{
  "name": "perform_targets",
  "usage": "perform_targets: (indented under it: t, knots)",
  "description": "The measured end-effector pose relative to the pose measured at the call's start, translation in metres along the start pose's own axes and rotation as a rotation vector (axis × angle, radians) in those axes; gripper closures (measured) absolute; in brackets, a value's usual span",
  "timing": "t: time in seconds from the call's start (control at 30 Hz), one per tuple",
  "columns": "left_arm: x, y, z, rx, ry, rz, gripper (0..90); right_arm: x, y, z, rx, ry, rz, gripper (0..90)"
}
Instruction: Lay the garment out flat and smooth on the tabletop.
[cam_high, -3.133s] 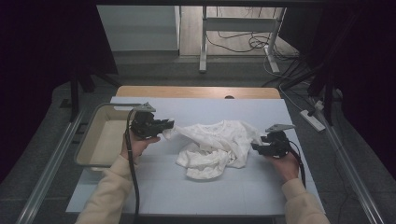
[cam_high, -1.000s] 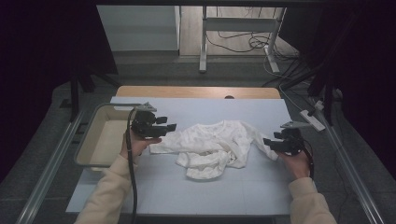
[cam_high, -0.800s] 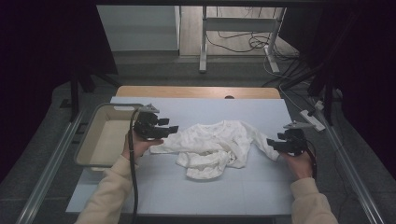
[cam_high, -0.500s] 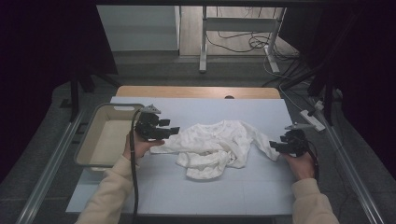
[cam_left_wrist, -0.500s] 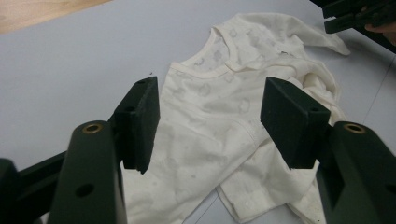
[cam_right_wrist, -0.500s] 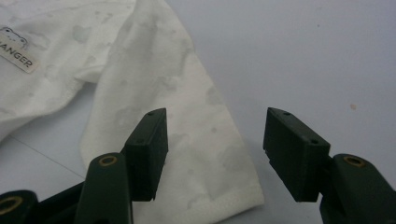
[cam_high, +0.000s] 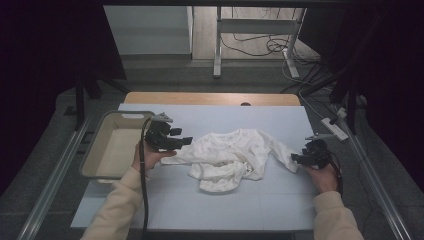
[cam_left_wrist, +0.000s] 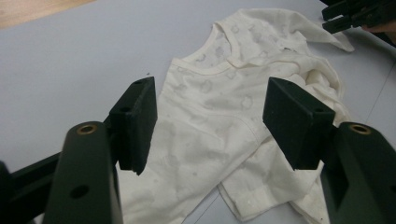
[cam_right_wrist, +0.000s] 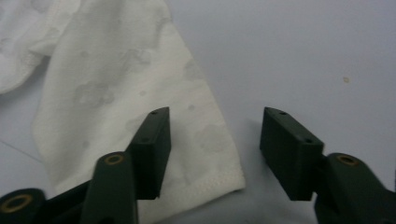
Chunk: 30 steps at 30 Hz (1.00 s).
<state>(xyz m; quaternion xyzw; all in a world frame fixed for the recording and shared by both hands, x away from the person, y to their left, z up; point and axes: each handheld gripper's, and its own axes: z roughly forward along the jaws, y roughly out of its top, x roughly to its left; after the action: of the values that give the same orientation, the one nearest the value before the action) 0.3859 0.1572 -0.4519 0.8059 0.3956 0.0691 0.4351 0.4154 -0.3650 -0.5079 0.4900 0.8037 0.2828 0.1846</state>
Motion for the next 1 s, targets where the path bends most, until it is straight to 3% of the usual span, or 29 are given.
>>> perform_targets:
  t: [0.23, 0.33, 0.43, 0.53, 0.83, 1.0]
  knots:
    - [-0.001, 0.0, 0.001, 0.01, 0.001, 0.004, 35.5, 0.005, 0.002, -0.001, 0.009, 0.079, -0.048, 85.8]
    - [-0.001, 0.0, 0.002, 0.012, 0.0, 0.002, 35.4, 0.005, 0.003, -0.002, 0.013, 0.077, -0.059, 87.8]
    - [-0.001, -0.001, 0.003, 0.016, 0.0, 0.003, 35.4, 0.003, 0.003, -0.004, 0.012, 0.006, -0.08, 88.0]
    - [0.0, -0.001, 0.003, 0.017, 0.001, 0.002, 35.2, -0.005, 0.002, -0.009, -0.002, -0.049, -0.062, 88.0]
    - [0.0, -0.001, 0.003, 0.02, 0.006, 0.0, 34.7, -0.025, -0.005, -0.018, -0.013, -0.08, -0.01, 88.0]
    - [-0.001, -0.001, 0.003, 0.019, 0.004, 0.002, 34.5, -0.033, -0.009, -0.019, -0.015, -0.075, 0.018, 88.0]
